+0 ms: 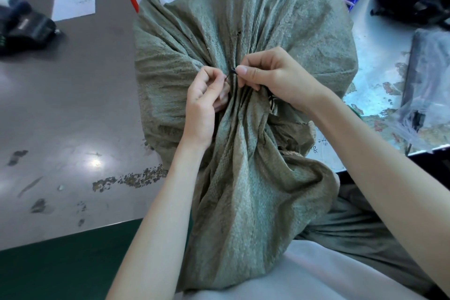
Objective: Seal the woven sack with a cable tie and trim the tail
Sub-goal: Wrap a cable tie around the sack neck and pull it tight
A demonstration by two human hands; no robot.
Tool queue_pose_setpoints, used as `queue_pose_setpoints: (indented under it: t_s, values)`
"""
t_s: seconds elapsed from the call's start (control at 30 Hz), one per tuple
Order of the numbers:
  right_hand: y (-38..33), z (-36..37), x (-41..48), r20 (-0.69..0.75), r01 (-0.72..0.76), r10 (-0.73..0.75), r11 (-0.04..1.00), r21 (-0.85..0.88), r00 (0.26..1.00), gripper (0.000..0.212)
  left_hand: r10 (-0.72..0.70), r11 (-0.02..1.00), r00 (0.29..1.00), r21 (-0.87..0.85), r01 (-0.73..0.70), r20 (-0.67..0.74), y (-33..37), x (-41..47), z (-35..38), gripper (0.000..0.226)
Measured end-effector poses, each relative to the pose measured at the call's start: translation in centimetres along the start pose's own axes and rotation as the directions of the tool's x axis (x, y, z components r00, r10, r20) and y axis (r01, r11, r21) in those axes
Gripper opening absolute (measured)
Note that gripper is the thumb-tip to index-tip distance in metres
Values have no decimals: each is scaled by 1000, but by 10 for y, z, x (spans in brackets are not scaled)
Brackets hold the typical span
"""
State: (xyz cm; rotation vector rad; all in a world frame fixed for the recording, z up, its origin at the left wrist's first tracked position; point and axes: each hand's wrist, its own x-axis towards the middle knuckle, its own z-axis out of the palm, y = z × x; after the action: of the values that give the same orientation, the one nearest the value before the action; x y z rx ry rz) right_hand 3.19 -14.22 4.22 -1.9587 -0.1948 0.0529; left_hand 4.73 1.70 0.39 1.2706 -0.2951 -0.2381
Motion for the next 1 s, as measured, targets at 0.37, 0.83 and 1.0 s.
queue_pose_setpoints:
  t_s: [0.37,0.83,1.0]
  values:
    - [5,5,4,-24,38,-47,954,-296,999,25,-9,999,1000,-33,9,-2,-1,2,2,9]
    - [5,10,4,-130,12,-17,999,-41,991,47,97,973,995,208,-100,27,-3,-1,1,14]
    - [9,8,4,-103,14,-23,996,-87,994,34,112,944,992,305,-123,53,-6,-1,0,15]
